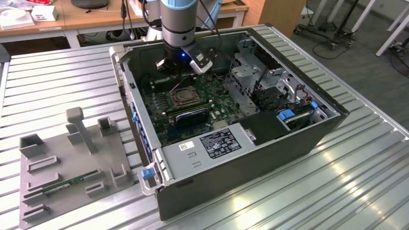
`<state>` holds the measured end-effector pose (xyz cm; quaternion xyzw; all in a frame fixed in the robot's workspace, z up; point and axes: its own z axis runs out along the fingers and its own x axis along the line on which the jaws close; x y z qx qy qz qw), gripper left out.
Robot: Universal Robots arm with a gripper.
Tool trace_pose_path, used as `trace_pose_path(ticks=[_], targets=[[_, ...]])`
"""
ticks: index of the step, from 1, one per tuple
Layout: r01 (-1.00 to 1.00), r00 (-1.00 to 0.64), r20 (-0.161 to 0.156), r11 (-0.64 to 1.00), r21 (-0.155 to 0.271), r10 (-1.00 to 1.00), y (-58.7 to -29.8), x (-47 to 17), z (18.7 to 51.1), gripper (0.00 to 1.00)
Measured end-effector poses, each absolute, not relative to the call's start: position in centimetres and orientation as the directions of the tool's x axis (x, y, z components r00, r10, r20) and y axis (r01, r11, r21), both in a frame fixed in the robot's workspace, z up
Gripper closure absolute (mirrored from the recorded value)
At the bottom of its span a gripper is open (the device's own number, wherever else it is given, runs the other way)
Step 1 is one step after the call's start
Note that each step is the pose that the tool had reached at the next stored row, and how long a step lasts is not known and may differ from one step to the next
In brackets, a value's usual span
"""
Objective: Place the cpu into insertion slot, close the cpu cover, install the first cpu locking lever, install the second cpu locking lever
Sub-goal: 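Install the first cpu locking lever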
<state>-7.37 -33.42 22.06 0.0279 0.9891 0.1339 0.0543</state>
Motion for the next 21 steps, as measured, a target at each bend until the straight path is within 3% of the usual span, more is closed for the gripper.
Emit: trace_pose_path(ticks=[21], targets=[[0.041, -0.993, -0.1, 0.963, 0.268, 0.07, -33.41, -6.76, 21.2, 0.89]])
